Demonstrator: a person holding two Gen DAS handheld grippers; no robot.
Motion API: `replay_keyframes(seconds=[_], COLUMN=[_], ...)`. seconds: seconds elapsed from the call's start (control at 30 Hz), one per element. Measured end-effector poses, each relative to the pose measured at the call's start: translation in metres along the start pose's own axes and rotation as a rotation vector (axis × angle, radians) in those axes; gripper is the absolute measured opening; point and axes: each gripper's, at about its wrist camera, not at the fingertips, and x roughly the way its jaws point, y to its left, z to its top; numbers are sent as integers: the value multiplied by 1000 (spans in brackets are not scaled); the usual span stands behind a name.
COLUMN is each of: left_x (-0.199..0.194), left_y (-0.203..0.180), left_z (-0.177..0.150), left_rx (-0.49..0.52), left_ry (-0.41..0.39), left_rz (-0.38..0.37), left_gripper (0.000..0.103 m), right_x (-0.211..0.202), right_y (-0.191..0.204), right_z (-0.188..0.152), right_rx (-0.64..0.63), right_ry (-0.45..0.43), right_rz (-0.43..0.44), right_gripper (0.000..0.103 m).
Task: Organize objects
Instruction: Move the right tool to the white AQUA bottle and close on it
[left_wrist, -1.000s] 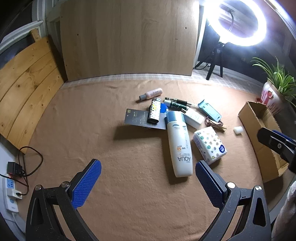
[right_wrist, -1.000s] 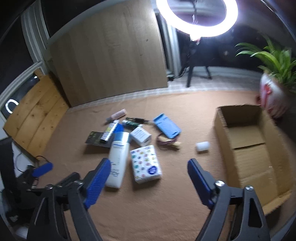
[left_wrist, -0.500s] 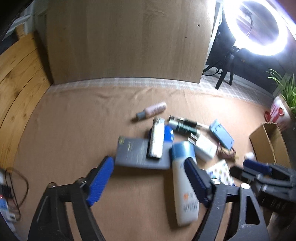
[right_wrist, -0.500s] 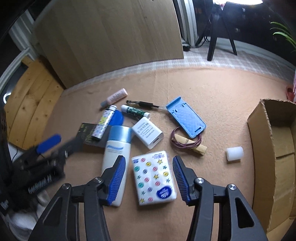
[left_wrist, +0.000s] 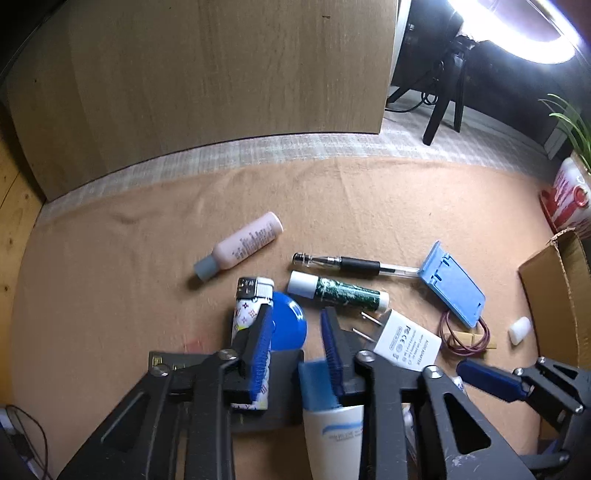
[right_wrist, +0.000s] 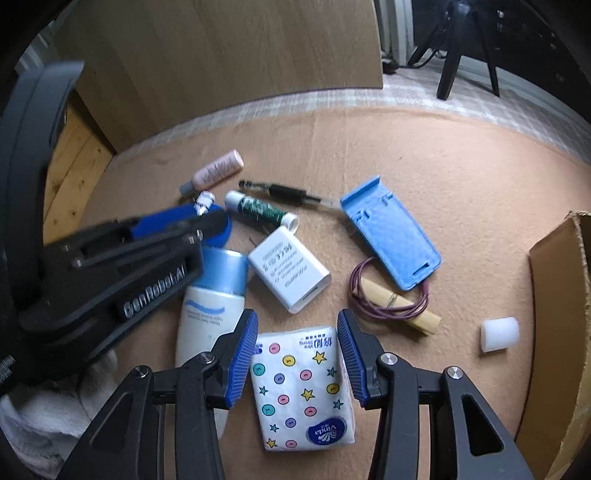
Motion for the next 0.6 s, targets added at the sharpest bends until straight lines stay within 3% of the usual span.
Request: replay_keyframes(seconds=[0.07,0.17,0.4,0.6], left_x=[4,5,1,-14], left_y=[2,-3,-6,-9], left_z=[-7,-19,-58,-84], left_rx=[-12,34,27,43], left_ry=[31,13,56,35], left_rz=[-39,-28,-86,-74], left_gripper=[16,12,8,8], right_x=[-2,-5,-20,-29], right_y=[0,-2,-6,-17], right_z=[-5,-11,-31,-36], right_rx=[-23,-48,-113,-91], right_ry=[4,11,11,-4], right_rz=[-5,-11,-75,-122], right_gripper=[41,40,40,40])
